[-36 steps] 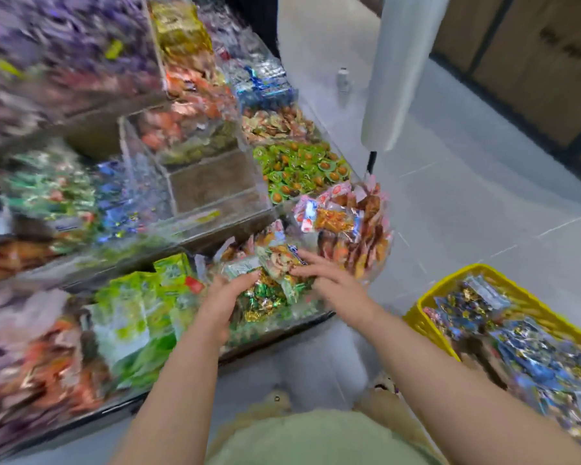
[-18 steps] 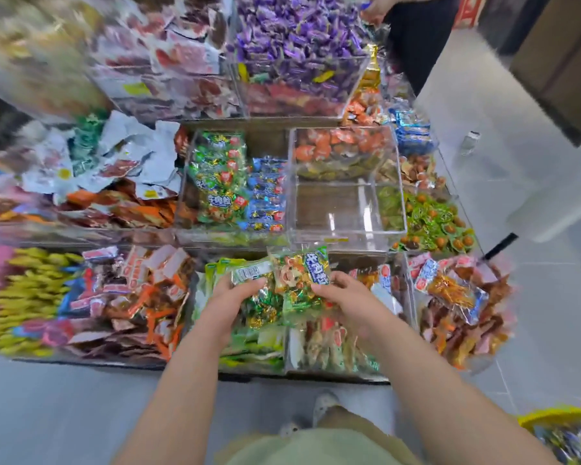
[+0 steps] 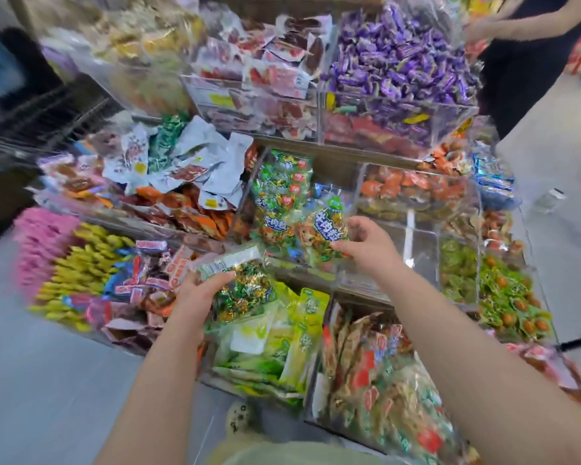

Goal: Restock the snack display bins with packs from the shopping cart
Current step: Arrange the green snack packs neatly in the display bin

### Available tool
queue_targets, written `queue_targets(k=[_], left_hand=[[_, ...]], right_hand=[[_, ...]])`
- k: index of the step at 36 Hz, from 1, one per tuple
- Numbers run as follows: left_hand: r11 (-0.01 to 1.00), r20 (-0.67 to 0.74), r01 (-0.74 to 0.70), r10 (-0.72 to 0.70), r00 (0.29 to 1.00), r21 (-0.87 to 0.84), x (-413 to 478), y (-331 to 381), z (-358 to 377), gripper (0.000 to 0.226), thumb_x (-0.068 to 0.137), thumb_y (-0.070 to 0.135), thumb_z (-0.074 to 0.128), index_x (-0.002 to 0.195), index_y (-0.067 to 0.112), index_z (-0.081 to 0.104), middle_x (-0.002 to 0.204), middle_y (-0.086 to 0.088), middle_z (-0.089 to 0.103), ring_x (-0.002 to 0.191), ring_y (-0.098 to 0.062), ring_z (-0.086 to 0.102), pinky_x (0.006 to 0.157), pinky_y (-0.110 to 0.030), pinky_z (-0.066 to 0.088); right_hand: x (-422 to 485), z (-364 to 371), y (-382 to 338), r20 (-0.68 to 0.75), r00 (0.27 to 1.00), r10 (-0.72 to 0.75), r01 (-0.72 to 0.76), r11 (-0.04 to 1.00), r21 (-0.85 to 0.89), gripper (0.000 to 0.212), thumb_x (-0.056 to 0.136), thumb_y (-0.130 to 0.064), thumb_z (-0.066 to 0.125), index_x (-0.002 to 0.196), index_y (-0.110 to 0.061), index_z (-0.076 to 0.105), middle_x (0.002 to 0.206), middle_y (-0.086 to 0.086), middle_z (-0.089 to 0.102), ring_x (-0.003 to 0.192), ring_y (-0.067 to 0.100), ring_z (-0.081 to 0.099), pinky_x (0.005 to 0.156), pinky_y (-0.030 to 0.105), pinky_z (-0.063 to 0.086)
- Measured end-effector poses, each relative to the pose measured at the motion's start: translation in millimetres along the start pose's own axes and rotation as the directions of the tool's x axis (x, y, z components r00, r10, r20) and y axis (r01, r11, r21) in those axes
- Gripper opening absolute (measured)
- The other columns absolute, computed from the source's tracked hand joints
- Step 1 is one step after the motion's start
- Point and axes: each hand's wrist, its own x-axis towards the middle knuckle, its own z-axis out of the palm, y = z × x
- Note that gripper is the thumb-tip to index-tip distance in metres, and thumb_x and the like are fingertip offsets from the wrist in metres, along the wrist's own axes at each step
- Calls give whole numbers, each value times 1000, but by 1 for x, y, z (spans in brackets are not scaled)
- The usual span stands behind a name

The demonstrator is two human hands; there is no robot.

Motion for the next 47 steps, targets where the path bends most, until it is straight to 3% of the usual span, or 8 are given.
queue_targets(k=[14,20,24,32,35,38,43,47], left_hand=[[997,195,-51,40,980,51,86,60,-55,131,33,60,79,148,26,28,146,-7,42,127,-34,45,104,-56,38],[989,329,-115,80,941,88,120,87,-68,76,49,50,86,115,30,55,111,5,61,86,-18,66,89,-66,44],[992,388,-118,91,917,46,138,100,-71,112,40,48,89,138,22,42,111,19,53,98,-7,58,88,-51,45],[996,489,-82,51,871,42,156,104,-75,128,31,59,88,142,22,37,141,3,48,125,-23,47,99,-42,40],[993,545,-109,68,836,43,158,106,-75,91,36,54,85,116,25,51,108,15,66,108,-14,54,84,-32,41],[993,553,-105,61,831,47,161,106,-77,104,39,55,89,131,24,49,133,5,55,126,-23,46,104,-46,37],[995,576,-91,56,816,32,164,106,-78,90,37,54,84,119,30,57,123,9,64,123,-21,50,96,-40,38],[991,563,-115,57,824,67,164,107,-74,138,27,63,86,148,28,30,152,2,35,137,-23,33,99,-40,28]], right_hand=[[71,103,-15,-17,997,80,-79,890,-450,49,77,-33,76,120,-20,60,137,11,46,128,27,41,100,29,35],[79,127,-17,-73,997,-15,-12,934,-356,44,76,-18,78,115,-24,57,117,-3,57,107,11,58,75,9,36],[82,138,-14,-186,981,-50,30,994,-109,72,74,-5,77,121,-41,36,109,-21,48,85,-23,50,63,-2,39],[70,146,14,-67,992,107,-111,992,-65,124,73,-1,77,146,-30,-19,159,0,-1,143,15,13,96,23,33],[70,142,8,-52,988,145,-147,988,-42,126,75,3,72,141,-39,-27,160,-1,-3,144,23,17,69,17,49],[70,140,6,-68,983,168,-167,986,19,125,78,6,68,140,-40,-30,159,-2,1,137,19,32,53,13,48],[95,158,-14,-109,971,211,-208,977,41,126,77,6,70,139,-39,-30,159,4,5,133,28,38,73,25,50],[111,169,-22,-125,965,230,-229,973,24,128,76,-3,75,140,-37,-30,158,5,4,138,27,27,91,28,38]])
